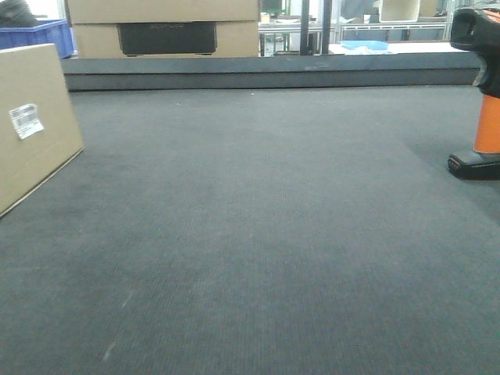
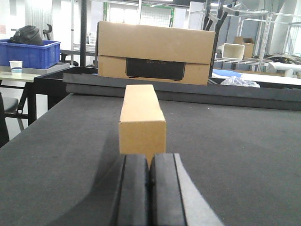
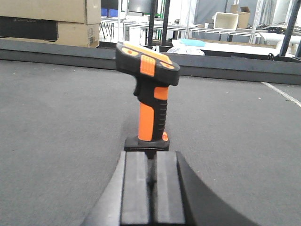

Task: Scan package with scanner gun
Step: 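Reach the left gripper down over the cardboard box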

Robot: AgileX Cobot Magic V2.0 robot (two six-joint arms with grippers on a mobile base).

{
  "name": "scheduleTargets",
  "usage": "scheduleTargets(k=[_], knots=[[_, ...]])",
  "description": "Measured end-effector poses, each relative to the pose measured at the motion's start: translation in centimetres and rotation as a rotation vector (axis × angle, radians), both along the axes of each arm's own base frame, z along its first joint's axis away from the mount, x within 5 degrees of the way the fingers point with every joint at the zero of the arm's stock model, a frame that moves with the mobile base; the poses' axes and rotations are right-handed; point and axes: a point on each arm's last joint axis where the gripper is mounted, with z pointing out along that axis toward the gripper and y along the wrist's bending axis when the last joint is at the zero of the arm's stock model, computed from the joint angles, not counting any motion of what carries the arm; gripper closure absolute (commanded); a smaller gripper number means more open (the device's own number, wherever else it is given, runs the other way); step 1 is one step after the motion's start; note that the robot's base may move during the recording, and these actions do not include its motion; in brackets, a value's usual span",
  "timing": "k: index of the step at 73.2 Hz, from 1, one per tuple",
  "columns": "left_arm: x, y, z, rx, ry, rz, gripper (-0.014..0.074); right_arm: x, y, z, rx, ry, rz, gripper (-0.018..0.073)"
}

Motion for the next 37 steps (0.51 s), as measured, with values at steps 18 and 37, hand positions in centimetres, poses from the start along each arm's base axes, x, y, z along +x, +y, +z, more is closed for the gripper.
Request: scheduleTargets(k=[18, 37], knots=[[0.00, 0.00, 0.00, 0.000, 0.000, 0.000, 0.0708, 0.00, 0.00, 0.00, 0.000, 0.000, 0.000, 0.0728], [0.00, 0.00, 0.00, 0.000, 0.000, 0.000, 0.0708, 0.00, 0.00, 0.00, 0.000, 0.000, 0.000, 0.0728]])
